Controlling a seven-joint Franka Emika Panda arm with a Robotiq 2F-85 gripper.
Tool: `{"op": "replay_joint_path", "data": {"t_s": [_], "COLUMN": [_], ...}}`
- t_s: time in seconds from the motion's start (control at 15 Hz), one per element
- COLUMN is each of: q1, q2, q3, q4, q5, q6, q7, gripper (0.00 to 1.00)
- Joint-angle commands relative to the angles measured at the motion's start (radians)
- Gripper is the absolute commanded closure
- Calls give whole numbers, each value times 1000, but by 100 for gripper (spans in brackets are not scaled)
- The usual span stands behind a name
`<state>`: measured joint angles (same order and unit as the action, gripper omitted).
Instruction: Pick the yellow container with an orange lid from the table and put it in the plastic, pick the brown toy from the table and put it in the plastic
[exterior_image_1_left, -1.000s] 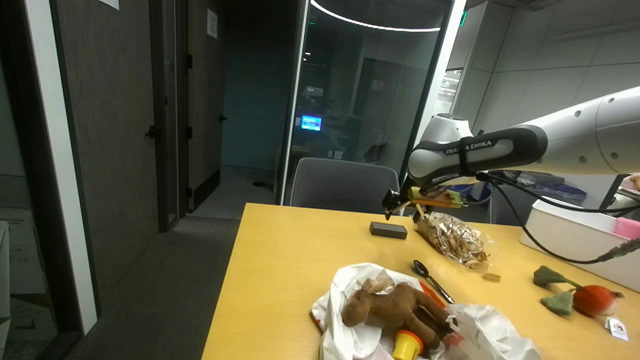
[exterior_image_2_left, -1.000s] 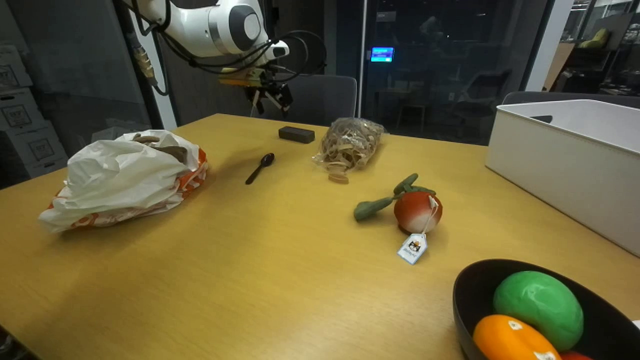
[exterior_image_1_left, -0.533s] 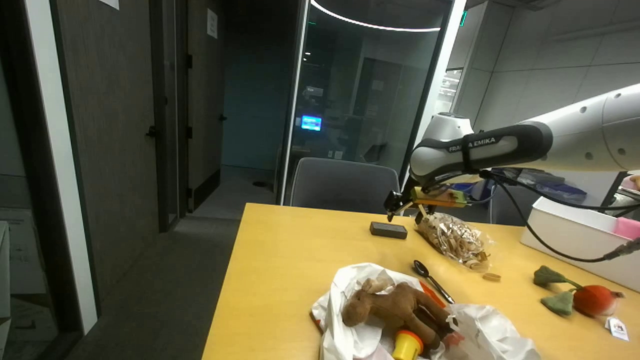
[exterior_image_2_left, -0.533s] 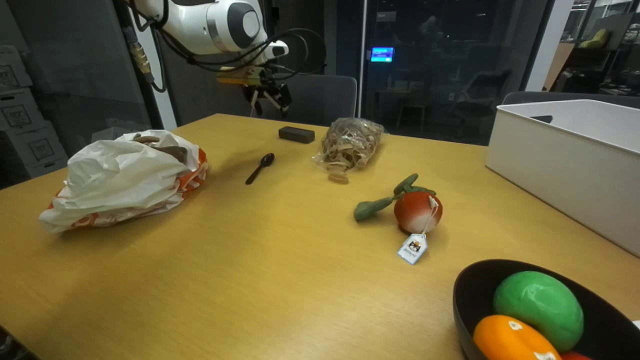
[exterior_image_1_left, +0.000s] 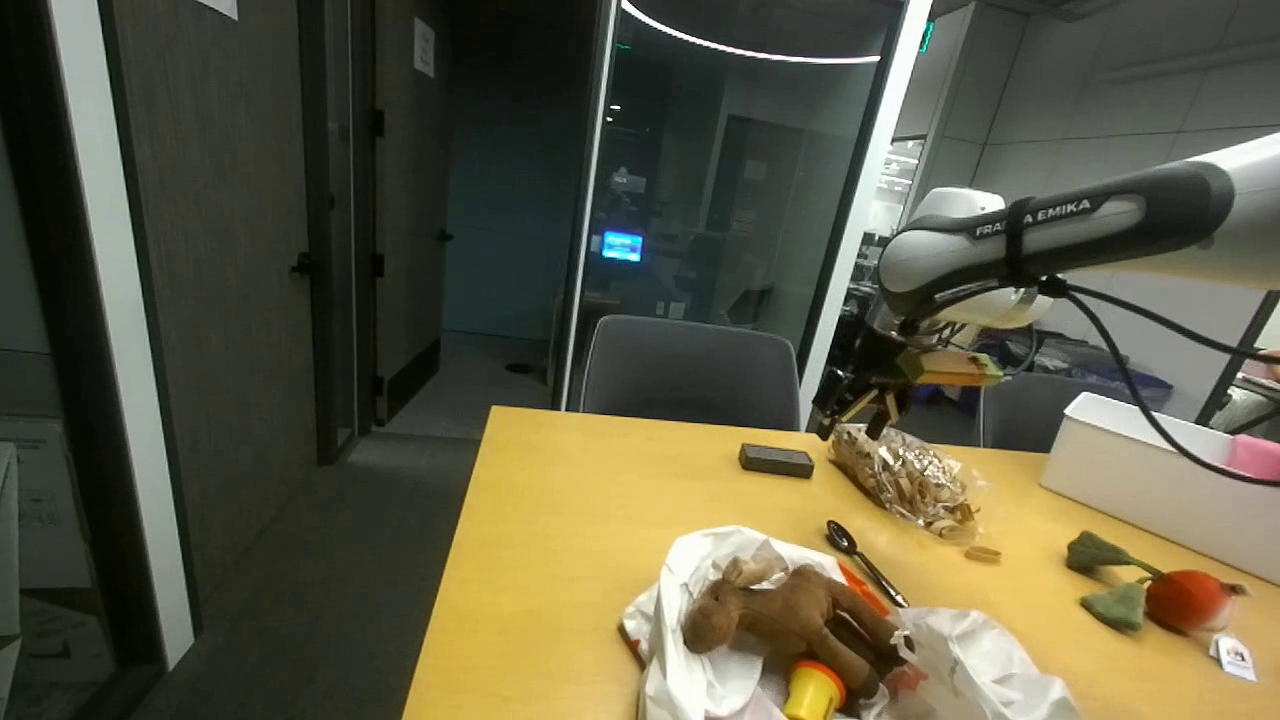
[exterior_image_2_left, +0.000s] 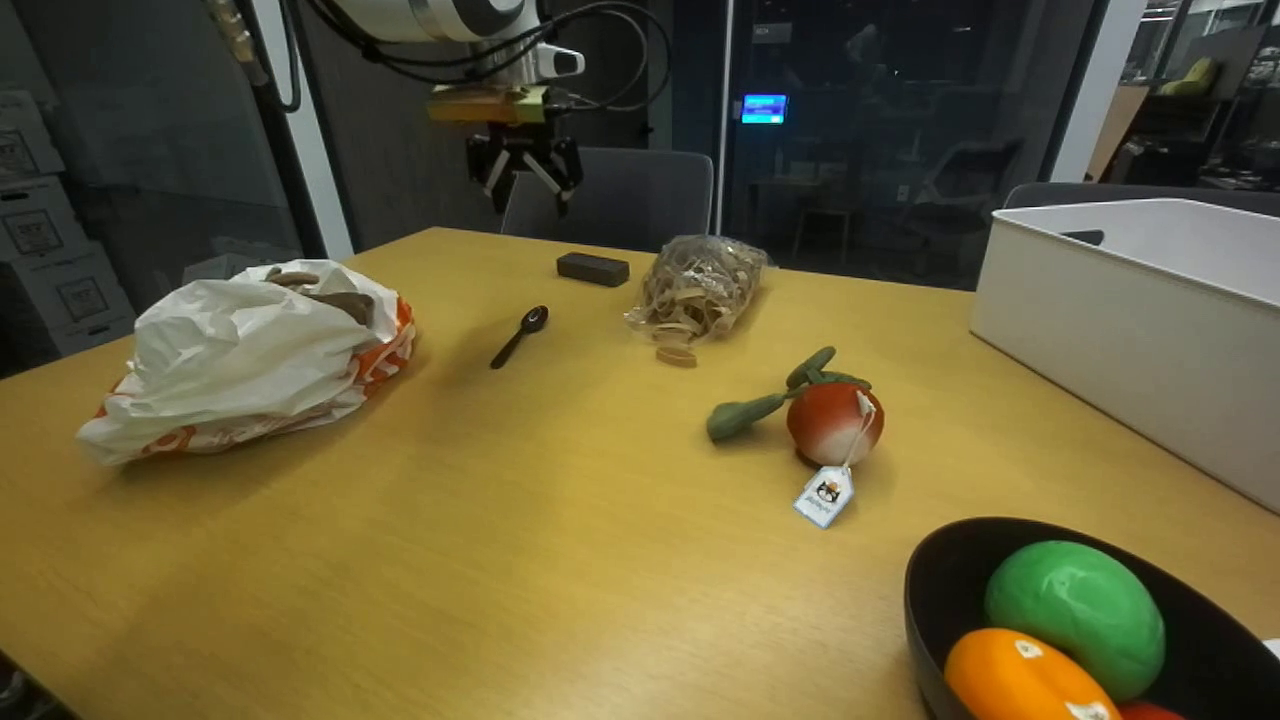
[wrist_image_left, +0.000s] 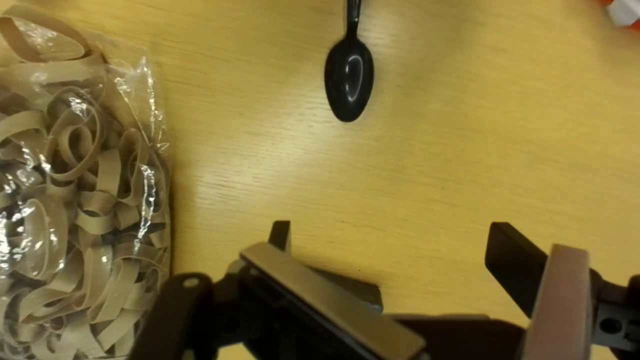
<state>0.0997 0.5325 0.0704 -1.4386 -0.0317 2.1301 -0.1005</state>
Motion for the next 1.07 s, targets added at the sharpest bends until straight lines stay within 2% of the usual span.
{"op": "replay_joint_path", "data": {"t_s": [0.0, 0.6, 0.73, 1.0], "q1": [-42, -52, -39, -15], "q2": [-91, -152, -154, -155], "q3": [66, 152, 153, 161], "q4": [-117, -247, -259, -304], "q5": [57, 50, 41, 29], "q6": [-28, -81, -76, 9], "q7": [-191, -602, -647, -700], "gripper": [0, 0, 0, 0]}}
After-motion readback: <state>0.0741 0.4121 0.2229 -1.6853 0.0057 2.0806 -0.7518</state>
